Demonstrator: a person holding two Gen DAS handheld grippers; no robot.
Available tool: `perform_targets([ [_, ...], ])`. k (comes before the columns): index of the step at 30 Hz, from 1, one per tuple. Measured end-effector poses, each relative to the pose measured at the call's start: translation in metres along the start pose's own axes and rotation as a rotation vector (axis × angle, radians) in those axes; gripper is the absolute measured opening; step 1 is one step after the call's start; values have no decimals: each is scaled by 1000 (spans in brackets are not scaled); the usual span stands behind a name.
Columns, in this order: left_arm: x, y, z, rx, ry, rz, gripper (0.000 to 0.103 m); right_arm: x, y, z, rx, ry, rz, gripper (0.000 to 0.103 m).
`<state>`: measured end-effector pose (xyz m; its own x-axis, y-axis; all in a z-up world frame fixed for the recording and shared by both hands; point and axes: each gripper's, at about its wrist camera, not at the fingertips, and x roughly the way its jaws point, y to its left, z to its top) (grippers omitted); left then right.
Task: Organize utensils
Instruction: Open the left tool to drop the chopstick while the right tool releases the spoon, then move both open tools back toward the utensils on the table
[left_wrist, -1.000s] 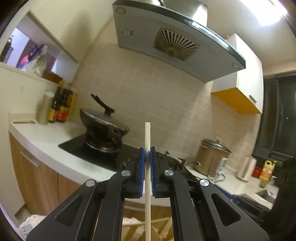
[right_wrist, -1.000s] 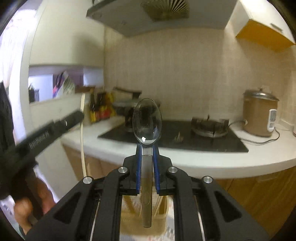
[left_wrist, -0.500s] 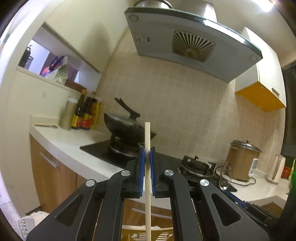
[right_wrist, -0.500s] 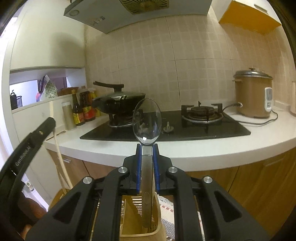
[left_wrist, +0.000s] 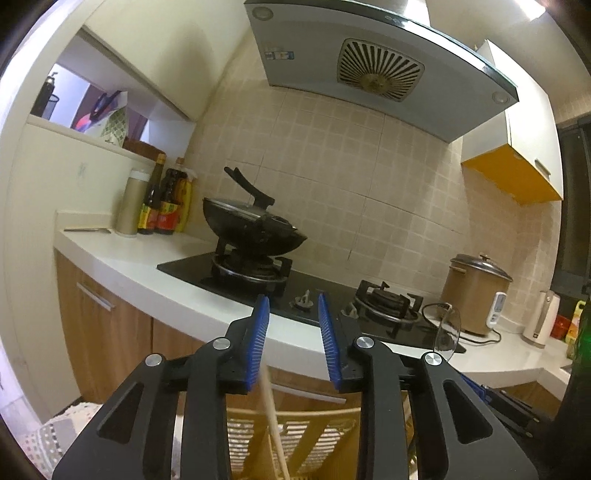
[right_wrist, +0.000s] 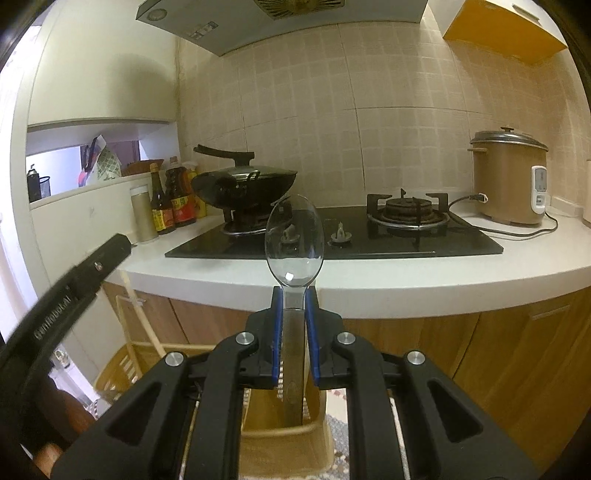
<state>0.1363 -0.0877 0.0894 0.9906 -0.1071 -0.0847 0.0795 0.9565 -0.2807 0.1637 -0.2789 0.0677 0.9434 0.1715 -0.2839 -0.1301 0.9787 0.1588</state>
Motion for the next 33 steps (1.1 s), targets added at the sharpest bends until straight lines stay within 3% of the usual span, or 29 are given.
perform_targets([
  [3,-12,5,5,-17,7,-19,29,-8,-2,-3,9,24,18,12],
  [4,-15,7,7,-19,11,-31,36,-10,-2,-4,11,36,25,12],
  [13,-52,7,20,32,32,-81,39,-37,-2,-9,31,70,50,19],
  [16,-64,11,23,51,61,-88,39,-50,-2,-9,33,80,63,28],
  [18,-74,17,24,66,99,-87,40,-60,0,-10,18,89,63,47],
  [19,-78,21,24,67,127,-92,42,-67,2,-10,9,95,68,48],
  [24,-87,44,14,78,345,-103,43,-82,12,-21,-48,235,111,48],
  [26,-86,54,1,99,501,-110,43,-82,16,-28,-57,309,135,48],
  [30,-92,77,-48,87,832,-160,43,-69,26,-52,-35,538,217,48],
  [33,-106,84,-83,115,983,-205,43,-54,35,-74,12,705,260,48],
])
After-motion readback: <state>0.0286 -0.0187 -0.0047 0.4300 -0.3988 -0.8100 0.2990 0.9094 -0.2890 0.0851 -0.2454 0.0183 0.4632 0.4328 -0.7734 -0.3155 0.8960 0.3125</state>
